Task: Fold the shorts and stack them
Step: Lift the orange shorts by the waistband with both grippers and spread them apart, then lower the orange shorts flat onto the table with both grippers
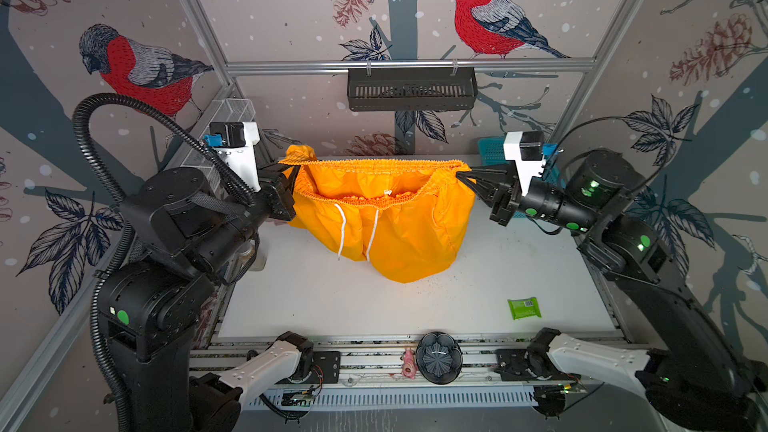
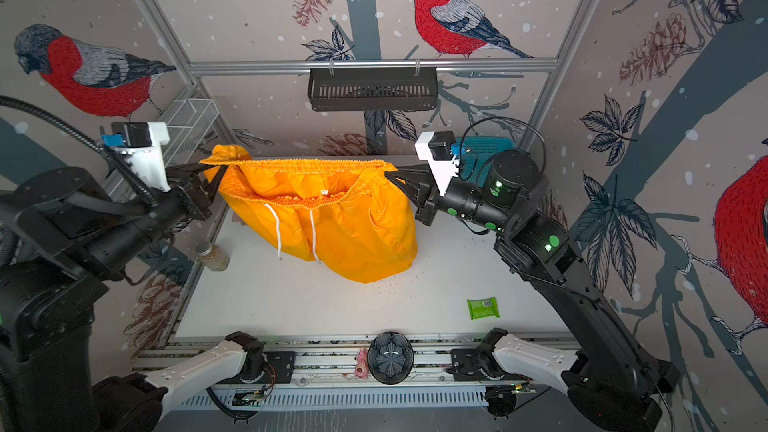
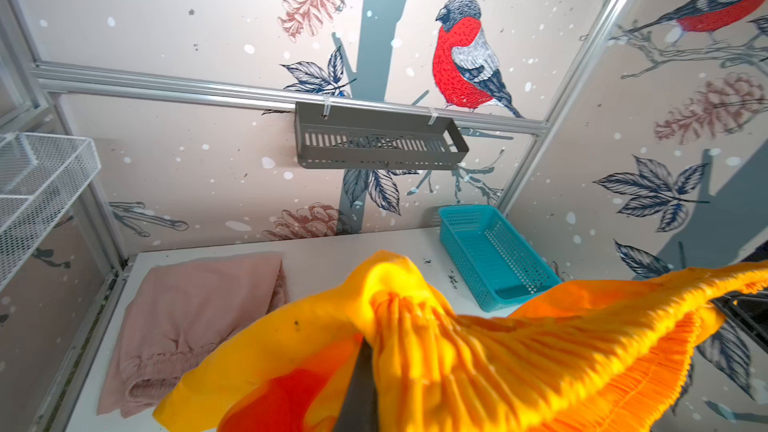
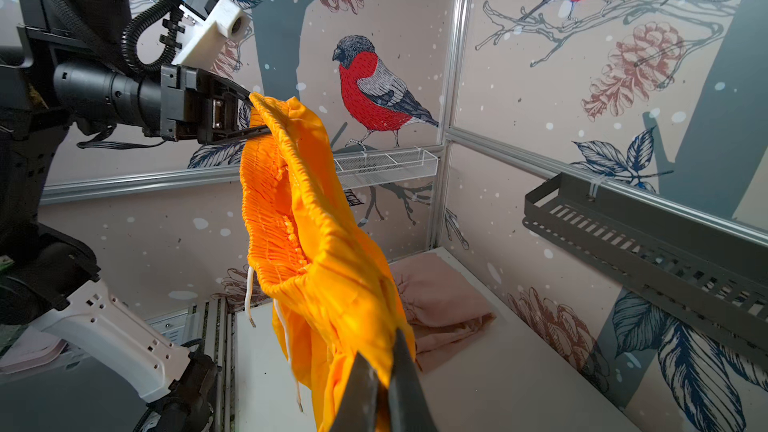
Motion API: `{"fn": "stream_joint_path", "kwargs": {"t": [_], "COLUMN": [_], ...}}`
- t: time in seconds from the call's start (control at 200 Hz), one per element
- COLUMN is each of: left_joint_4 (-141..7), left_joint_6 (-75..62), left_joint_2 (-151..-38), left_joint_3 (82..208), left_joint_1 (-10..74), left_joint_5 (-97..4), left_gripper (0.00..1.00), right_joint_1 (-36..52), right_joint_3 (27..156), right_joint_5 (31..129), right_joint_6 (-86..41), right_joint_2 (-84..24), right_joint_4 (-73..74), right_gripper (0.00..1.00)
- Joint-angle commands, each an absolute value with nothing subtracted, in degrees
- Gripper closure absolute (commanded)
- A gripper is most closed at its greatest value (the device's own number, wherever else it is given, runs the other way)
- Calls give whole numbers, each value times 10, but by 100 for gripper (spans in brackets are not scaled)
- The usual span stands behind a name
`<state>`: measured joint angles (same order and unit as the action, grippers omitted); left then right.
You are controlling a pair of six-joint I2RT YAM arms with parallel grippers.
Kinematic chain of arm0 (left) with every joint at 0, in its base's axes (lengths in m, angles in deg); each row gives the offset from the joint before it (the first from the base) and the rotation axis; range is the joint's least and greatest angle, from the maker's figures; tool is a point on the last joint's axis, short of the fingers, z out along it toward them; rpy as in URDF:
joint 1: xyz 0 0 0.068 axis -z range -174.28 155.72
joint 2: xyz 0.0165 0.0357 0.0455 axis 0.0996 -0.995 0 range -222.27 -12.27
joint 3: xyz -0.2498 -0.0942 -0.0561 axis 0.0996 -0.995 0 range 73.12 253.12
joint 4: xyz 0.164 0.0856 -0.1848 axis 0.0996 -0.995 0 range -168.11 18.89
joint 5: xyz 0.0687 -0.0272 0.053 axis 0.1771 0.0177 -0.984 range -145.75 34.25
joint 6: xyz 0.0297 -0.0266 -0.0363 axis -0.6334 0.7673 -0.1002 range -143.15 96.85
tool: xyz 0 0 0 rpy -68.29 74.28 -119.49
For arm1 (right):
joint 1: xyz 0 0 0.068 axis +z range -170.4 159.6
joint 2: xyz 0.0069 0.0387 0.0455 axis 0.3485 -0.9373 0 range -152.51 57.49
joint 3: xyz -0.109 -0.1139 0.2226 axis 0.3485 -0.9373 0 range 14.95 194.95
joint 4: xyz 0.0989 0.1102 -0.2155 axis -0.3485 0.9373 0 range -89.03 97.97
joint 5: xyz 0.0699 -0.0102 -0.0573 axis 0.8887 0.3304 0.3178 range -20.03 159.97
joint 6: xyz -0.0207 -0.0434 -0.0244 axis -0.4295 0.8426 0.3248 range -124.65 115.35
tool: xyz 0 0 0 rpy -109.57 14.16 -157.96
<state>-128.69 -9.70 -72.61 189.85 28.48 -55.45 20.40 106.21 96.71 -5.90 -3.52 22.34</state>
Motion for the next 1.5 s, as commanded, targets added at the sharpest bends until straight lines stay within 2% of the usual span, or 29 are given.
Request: {"fn": "stream_joint_path", "kwargs": {"t": [0.0, 0.185, 0.305, 0.525, 0.64, 0.795, 1.11, 1.145, 1.186, 1.266, 1.336, 1.371, 1.416, 1.496], "left_joint_4": [-1317, -1356, -1326, -1166, -1088, -971, -941, -946, -949, -963, -980, -987, -1002, -1055], "left_joint_6": [-106, -95, -93, -105, -107, -106, -131, -133, -137, -140, -137, -135, -128, -113], "left_joint_2": [-728, -749, -781, -876, -958, -1081, -1337, -1353, -1370, -1388, -1386, -1379, -1367, -1340], "left_joint_3": [1931, 1959, 1907, 1777, 1722, 1675, 1843, 1866, 1885, 1919, 1935, 1936, 1936, 1934], "left_joint_1": [285, 285, 285, 281, 241, 178, 162, 162, 161, 161, 161, 161, 161, 161], "left_joint_5": [-558, -620, -666, -701, -675, -648, -689, -694, -695, -704, -715, -717, -716, -710], "left_gripper": [100, 100, 100, 100, 100, 100, 100, 90, 72, 38, 19, 5, 3, 3], "right_joint_1": [206, 204, 175, 55, 22, -9, -39, -40, -39, -39, -37, -36, -37, -39], "right_joint_3": [1077, 1060, 1015, 898, 872, 907, 1099, 1123, 1153, 1210, 1237, 1240, 1234, 1206], "right_joint_5": [958, 887, 816, 843, 854, 868, 921, 924, 925, 932, 929, 924, 917, 909], "right_joint_6": [-56, -42, -14, -14, -13, -25, -98, -108, -116, -125, -130, -129, -131, -133], "right_joint_2": [-16, -3, -24, -122, -219, -368, -667, -690, -714, -755, -767, -763, -750, -707], "right_joint_4": [233, 229, 194, 21, -60, -127, -180, -178, -171, -142, -119, -111, -99, -61], "right_gripper": [99, 99, 99, 99, 99, 99, 99, 98, 93, 73, 57, 48, 38, 32]}}
